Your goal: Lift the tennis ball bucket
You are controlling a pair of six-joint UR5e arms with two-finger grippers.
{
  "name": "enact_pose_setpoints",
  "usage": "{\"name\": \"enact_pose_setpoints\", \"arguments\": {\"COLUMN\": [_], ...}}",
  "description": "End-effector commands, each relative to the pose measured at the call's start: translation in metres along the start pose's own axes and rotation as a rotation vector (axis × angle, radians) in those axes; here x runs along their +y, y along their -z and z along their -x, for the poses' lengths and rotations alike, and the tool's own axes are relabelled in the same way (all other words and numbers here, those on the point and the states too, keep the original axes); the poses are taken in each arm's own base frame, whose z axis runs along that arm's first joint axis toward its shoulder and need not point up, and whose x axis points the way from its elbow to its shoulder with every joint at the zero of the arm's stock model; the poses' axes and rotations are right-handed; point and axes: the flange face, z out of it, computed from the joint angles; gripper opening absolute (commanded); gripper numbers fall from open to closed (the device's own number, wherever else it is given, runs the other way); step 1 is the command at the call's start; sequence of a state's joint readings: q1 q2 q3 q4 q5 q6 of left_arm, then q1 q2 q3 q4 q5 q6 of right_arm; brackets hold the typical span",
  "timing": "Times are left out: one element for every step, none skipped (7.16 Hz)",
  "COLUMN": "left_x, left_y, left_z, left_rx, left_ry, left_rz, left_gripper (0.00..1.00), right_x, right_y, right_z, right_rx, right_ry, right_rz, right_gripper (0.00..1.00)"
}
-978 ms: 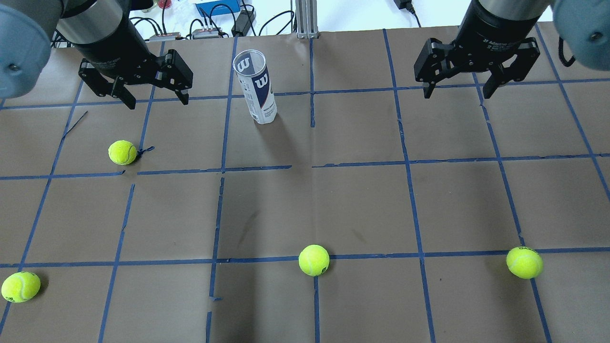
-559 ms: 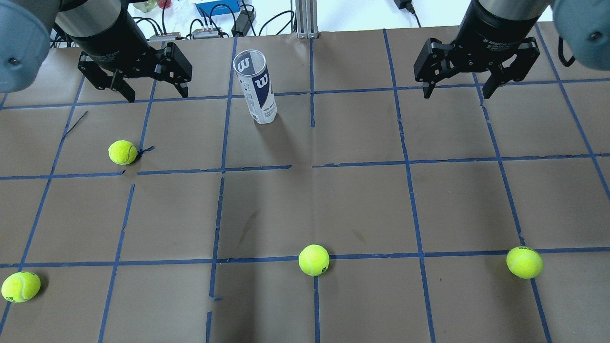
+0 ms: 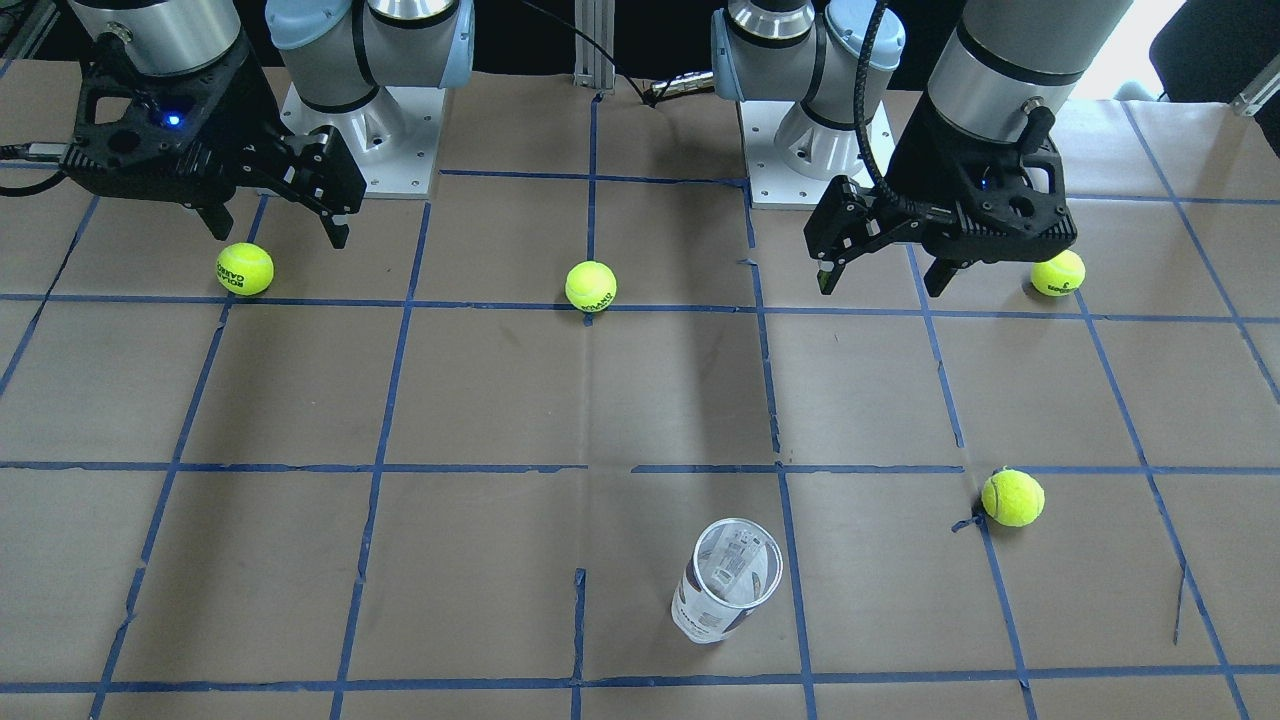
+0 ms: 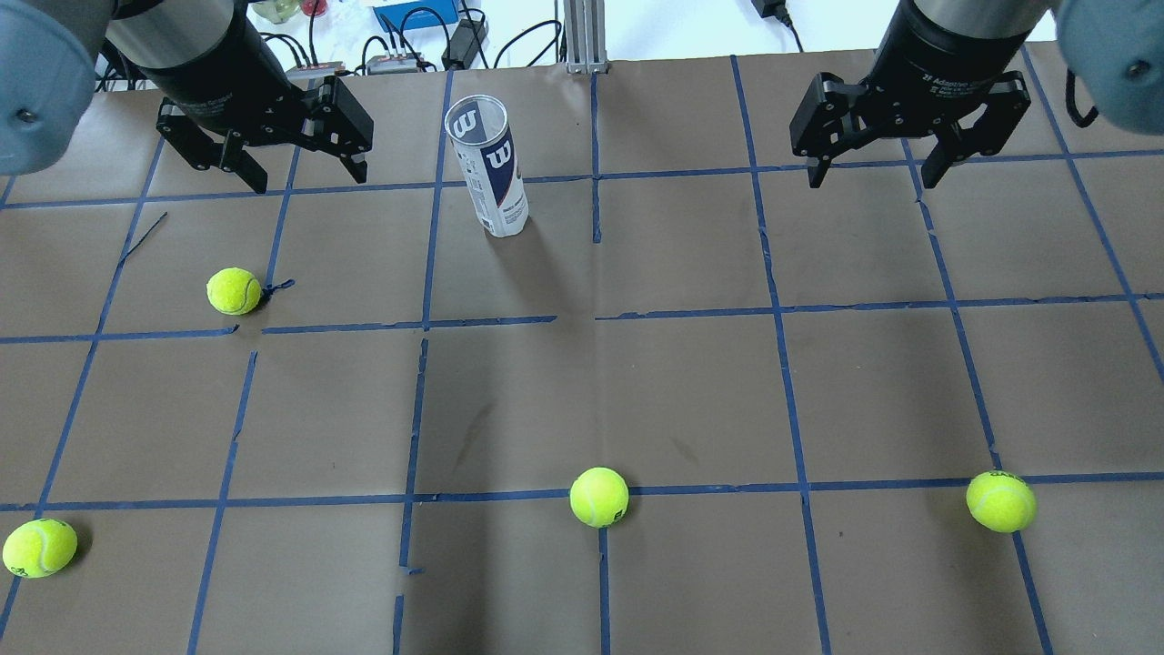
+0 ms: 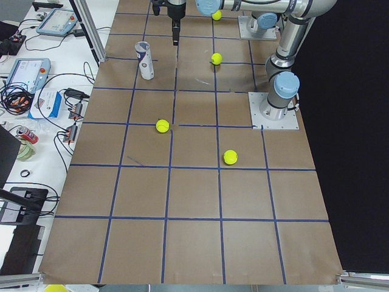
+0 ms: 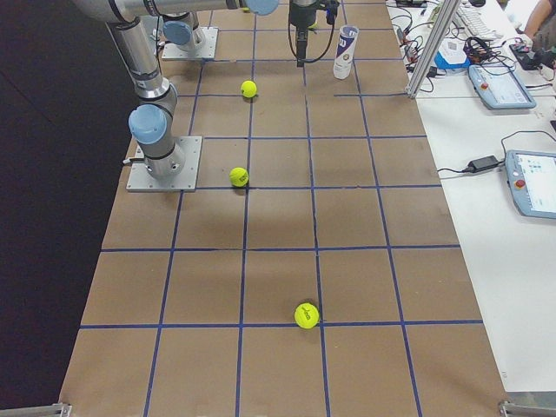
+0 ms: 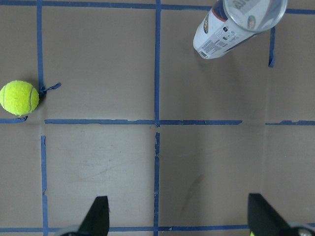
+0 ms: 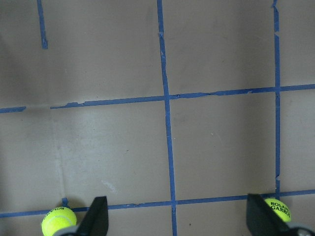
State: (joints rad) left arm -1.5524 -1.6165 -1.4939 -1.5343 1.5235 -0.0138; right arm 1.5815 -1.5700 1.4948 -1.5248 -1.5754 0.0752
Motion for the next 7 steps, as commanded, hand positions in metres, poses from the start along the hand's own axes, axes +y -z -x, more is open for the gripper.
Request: {"name": "enact_pose_setpoints", "arguments": {"left_x": [0.001,0.0,0.001,0.001,0.0,0.0,0.0], "left_y": [0.0,0.001,0.0,0.0,0.0,0.0,0.0], "left_z": [-0.001,0.0,0.0,0.0,0.0,0.0,0.0], "left_rx": [0.0,0.003,0.003,0.003,0.003,0.003,0.002], "left_ry": [0.002,0.005,0.006,0.006,0.005,0.005,0.002], "left_rz": [0.0,-0.001,0.0,0.0,0.0,0.0,0.0], "left_gripper": [1.0,1.0,1.0,1.0,1.0,1.0,1.0], "right_x": [0.0,0.0,0.001,0.002,0.002,0.002,0.006], "right_y": [0.0,0.001,0.0,0.002,0.001,-0.001,-0.001], "right_z": [0.0,0.0,0.002,0.002,0.002,0.003,0.013], "right_rx": [0.0,0.002,0.003,0.003,0.003,0.004,0.004], "right_ry": [0.0,0.0,0.005,0.003,0.003,0.008,0.024], "right_rz": [0.0,0.0,0.0,-0.003,-0.002,0.001,0.003], "right_gripper": [1.0,1.0,1.0,1.0,1.0,1.0,1.0]}}
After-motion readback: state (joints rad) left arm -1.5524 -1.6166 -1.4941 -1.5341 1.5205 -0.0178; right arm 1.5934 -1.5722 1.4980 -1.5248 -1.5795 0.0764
